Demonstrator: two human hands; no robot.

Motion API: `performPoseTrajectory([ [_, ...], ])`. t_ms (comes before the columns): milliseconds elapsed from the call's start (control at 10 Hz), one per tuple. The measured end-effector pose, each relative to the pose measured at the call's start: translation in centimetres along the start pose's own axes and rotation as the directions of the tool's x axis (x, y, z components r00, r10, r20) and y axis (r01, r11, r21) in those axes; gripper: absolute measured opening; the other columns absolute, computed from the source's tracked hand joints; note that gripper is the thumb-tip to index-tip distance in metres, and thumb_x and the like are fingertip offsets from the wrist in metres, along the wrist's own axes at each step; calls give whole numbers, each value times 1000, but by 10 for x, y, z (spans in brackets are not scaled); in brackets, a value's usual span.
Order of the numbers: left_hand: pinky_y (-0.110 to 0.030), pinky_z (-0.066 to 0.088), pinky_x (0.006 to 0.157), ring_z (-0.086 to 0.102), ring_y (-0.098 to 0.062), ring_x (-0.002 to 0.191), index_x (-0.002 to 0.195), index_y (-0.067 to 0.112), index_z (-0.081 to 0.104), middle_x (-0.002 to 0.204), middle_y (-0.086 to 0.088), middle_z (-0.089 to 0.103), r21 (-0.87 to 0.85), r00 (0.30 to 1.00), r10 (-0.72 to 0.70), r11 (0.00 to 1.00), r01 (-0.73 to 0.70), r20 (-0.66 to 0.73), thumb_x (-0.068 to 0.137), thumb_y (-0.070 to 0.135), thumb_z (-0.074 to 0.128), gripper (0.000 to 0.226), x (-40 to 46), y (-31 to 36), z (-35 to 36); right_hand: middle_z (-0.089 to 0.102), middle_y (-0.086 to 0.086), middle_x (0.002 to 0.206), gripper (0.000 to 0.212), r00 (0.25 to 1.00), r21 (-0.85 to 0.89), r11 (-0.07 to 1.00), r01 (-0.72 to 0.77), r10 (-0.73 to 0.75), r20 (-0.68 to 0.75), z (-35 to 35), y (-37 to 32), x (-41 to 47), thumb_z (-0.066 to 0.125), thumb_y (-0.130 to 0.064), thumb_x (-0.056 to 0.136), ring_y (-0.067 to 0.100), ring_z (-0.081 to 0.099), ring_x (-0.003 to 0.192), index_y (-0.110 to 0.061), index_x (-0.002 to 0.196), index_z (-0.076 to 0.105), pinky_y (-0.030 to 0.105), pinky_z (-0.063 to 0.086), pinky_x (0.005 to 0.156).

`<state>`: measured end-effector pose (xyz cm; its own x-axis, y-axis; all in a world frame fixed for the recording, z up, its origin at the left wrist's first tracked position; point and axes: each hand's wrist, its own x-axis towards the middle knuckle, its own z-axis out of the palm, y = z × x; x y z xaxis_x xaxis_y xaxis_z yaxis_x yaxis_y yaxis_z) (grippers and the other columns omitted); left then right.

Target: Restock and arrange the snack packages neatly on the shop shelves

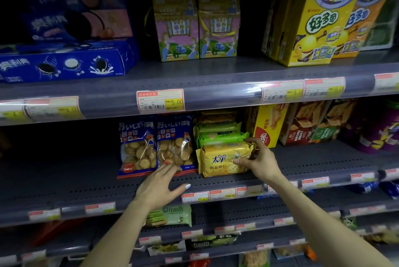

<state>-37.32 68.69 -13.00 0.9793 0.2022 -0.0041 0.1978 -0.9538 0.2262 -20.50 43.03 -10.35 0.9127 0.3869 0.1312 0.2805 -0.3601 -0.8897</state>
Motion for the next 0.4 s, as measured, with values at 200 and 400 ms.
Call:
performPoseTrajectory([
  [200, -28, 43, 97, 50, -9, 118, 136, 29, 42, 132, 9, 52, -84, 997, -39, 996, 34, -59, 83, 70, 46, 67, -9, 14, -12, 57, 9, 120, 75, 1000, -158, 987, 9, -4, 29, 2, -3, -3, 83, -23, 70, 26, 56, 107, -11, 131, 40, 36, 50, 87],
  [400, -35, 51, 87, 59, -14, 108, 129, 33, 46, 124, 8, 60, -183, 963, -51, 983, 2, -264, 91, 49, 53, 42, -23, 33, -43, 36, 15, 137, 69, 994, -347, 932, 107, -112, 7, -2, -41, -25, 74, -28, 80, 32, 33, 130, -11, 138, 39, 37, 34, 103],
])
